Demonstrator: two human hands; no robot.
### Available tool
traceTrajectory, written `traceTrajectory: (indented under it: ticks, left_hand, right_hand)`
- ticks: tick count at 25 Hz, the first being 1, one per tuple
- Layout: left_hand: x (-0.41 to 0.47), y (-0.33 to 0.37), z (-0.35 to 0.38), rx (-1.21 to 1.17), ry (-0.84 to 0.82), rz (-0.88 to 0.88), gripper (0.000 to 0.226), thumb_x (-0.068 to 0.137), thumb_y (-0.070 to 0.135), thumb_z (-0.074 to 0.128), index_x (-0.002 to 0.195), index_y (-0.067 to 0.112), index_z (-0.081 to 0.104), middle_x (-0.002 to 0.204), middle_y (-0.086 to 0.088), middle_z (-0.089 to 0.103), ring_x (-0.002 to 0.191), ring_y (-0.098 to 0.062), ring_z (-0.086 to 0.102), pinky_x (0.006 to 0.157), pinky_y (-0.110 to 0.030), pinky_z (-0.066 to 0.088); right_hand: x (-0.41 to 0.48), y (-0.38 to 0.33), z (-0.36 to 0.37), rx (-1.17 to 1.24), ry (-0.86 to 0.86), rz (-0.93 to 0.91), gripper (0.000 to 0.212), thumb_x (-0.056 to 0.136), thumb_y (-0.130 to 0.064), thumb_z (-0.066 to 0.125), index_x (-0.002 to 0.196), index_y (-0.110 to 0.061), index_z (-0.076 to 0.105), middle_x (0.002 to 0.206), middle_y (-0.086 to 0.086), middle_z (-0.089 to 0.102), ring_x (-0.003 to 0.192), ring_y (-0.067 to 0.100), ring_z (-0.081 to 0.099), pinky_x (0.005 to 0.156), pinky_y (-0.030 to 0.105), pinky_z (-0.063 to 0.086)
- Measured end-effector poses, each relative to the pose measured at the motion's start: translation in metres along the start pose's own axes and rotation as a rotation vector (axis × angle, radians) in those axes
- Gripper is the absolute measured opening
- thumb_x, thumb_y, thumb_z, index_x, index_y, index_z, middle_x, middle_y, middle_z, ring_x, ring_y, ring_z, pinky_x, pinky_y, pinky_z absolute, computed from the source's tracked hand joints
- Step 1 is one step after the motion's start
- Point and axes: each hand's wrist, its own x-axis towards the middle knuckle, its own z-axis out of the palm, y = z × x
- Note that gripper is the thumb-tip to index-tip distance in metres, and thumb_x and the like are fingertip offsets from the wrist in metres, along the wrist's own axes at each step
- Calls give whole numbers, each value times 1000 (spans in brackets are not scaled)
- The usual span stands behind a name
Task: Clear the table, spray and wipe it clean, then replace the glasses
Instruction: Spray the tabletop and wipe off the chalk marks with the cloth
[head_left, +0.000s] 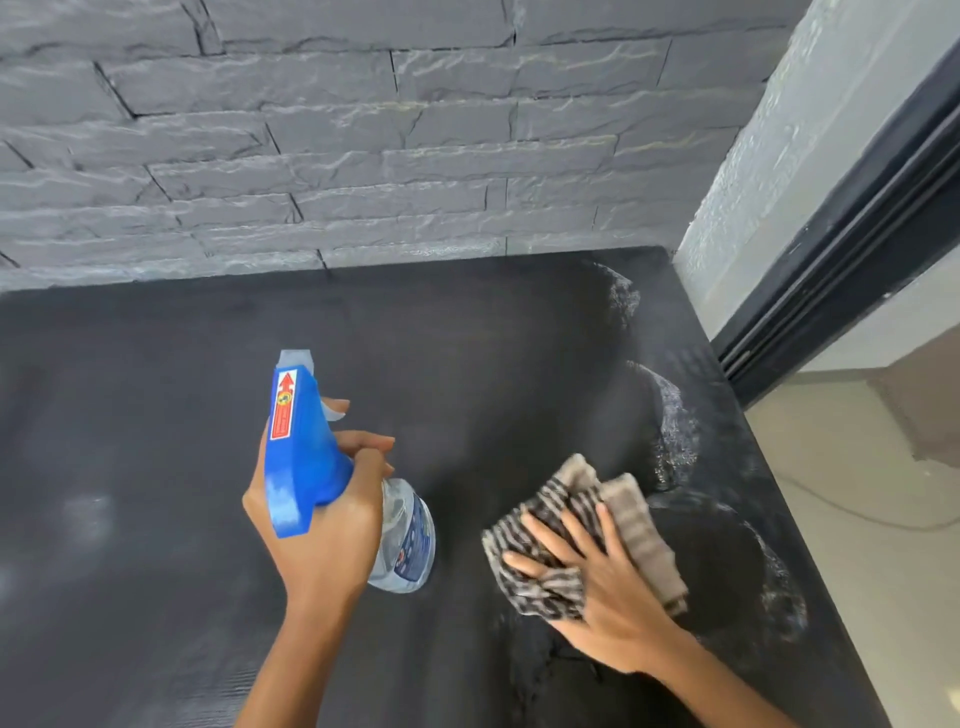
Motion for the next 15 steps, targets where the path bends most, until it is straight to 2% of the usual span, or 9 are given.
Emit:
traceTrajectory:
  ticks: [2,3,6,8,10,12,15]
  left_hand:
    - [-11,-5,-5,11,4,-11,24,76,-7,55,96,7,54,65,17,69,54,-2,64,55,-10,51]
    - [-16,-7,-8,16,0,-16,24,76,-5,56,96,8,54,65,18,69,54,-2,64,55,-10,52]
    - [-29,-12,-14,31,-13,-37,25,74,2,55,99,1,56,65,20,68,54,0,64,56,-9,52]
    - [-33,-16,-18,44,-22,-36,21,78,-5,55,99,-2,56,65,20,68,53,0,63,55,-9,51]
    - [-35,-19,-22,57,-36,-45,19,79,-8,54,98,-5,56,64,20,68,53,0,63,55,-8,50]
    - [-36,-21,-24,52,-43,-59,20,79,-2,54,98,-8,57,64,19,67,55,1,63,55,-7,50]
    - [-33,-21,-25,24,-22,-75,27,70,9,49,90,-8,58,61,21,66,56,3,62,58,-7,50]
  right_hand:
    - [-15,29,-5,-17,-2,77,62,83,-52,42,142,-52,22,157,-12,19,140,27,28,113,57,6]
    - [-6,41,-9,-3,-11,149,62,85,-51,39,143,-53,18,157,-13,14,142,29,24,114,57,2]
    - [64,43,-15,78,-11,435,56,93,-54,30,143,-54,6,159,-13,-1,146,29,3,112,63,-8]
    - [102,25,-15,116,-20,484,56,93,-55,31,145,-50,9,160,-9,-2,146,32,-1,110,65,-11]
    - [104,3,-14,97,-46,361,59,92,-55,32,145,-49,8,160,-6,-3,145,35,0,109,66,-11]
    - [70,-22,-10,82,-46,157,61,89,-55,34,145,-50,9,160,-5,-2,145,35,5,111,64,-12]
    - [-13,-45,5,98,-21,-18,58,88,-56,36,143,-51,20,159,-8,13,143,31,21,111,64,1]
